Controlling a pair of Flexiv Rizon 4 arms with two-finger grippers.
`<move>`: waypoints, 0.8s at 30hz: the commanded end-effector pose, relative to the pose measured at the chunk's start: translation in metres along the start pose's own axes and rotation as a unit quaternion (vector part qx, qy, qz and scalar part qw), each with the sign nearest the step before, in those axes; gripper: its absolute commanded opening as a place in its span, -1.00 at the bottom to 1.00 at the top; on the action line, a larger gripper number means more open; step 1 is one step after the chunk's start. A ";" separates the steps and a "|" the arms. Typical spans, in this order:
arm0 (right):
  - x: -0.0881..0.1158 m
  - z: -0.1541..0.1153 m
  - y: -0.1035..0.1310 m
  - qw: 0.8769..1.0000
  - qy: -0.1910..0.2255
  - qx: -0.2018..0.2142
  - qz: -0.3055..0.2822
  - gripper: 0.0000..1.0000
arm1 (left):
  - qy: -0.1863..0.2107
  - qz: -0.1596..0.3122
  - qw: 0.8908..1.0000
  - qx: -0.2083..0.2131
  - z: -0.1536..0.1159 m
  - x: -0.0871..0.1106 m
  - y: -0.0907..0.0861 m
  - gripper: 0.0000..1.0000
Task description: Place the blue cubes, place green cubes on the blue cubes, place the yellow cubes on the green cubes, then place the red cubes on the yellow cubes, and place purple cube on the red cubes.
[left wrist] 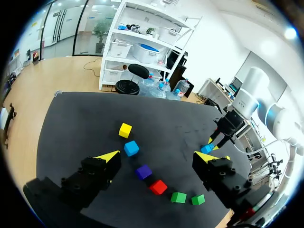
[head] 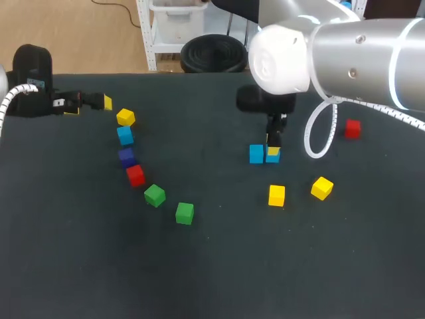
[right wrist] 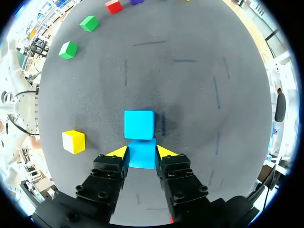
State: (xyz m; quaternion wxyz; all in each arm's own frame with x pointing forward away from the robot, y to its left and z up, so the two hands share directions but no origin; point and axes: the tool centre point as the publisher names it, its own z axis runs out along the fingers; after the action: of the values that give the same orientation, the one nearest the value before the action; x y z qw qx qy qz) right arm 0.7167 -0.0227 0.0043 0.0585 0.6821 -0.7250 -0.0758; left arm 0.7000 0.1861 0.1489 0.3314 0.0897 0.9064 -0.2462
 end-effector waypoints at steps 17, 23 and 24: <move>0.001 0.000 0.000 1.000 -0.008 0.007 0.001 1.00 | 0.001 0.000 1.000 -0.002 0.000 0.000 -0.001 1.00; 0.005 -0.011 0.007 1.000 -0.014 0.024 0.011 1.00 | 0.001 0.000 1.000 -0.002 0.000 0.000 -0.001 1.00; 0.006 -0.017 0.009 0.999 -0.016 0.030 0.012 1.00 | 0.001 0.000 1.000 -0.002 0.000 0.000 -0.001 1.00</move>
State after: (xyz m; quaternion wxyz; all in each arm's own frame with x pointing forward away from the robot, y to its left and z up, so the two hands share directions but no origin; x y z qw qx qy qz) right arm 0.7234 -0.0227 0.0112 0.0444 0.6737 -0.7341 -0.0726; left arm 0.7000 0.1861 0.1489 0.3314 0.0897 0.9064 -0.2463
